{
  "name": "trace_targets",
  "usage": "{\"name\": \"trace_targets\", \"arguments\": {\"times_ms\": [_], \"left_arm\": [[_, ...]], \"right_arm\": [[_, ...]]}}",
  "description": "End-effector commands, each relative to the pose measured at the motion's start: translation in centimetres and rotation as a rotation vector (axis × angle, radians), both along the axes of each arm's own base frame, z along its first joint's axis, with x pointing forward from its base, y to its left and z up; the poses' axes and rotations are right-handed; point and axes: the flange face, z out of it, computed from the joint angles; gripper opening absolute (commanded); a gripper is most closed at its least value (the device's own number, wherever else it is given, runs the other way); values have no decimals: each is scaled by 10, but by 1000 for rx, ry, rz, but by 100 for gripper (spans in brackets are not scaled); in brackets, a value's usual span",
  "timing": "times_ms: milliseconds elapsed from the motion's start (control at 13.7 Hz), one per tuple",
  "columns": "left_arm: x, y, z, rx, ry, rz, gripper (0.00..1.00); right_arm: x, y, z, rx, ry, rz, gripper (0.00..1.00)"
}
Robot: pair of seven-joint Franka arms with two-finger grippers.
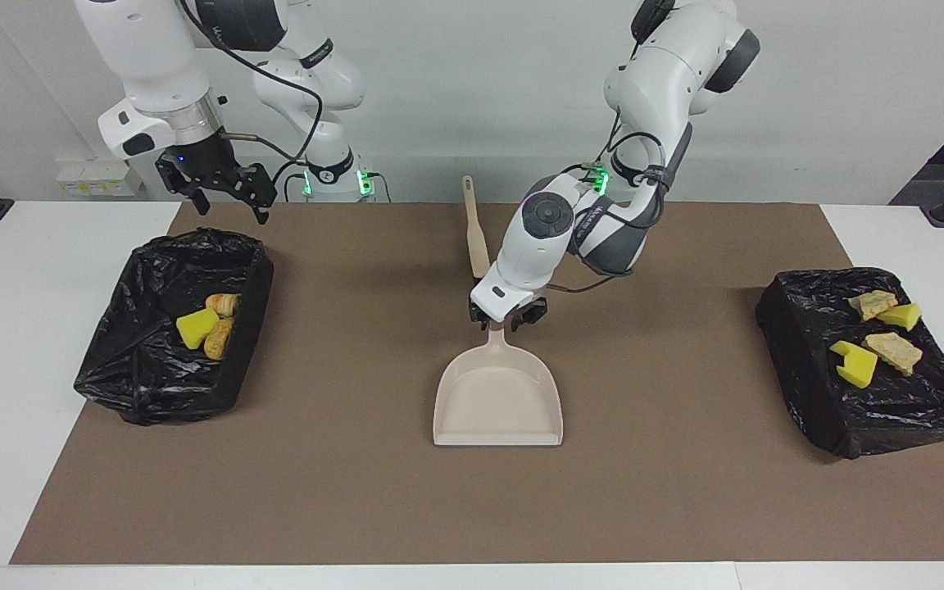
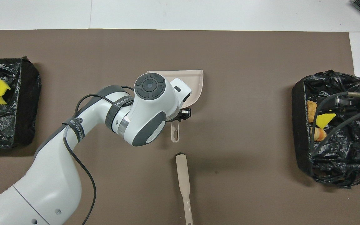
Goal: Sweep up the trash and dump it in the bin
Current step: 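Lower the dustpan onto the table and open the left gripper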
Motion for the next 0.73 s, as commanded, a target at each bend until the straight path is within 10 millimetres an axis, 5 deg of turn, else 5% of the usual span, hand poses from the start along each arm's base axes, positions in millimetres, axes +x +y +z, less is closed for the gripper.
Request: {"name": "trace_targets", "arguments": {"times_ms": [0,146,439,659], "left_arm": [[3,33,52,54,-41,29,100],[11,66,79,82,-75,-73,100],[34,178,142,182,-125,-179,100],[39,243,183,176,-144,-179,100]], "right_arm": [[-3,-2,-1,14,0,-2,100],[-6,-8,-1,12,17,0,100],[-9,-8,-1,-3,23,14,100],[-8,-11,-1,-6,31,6,100]]}}
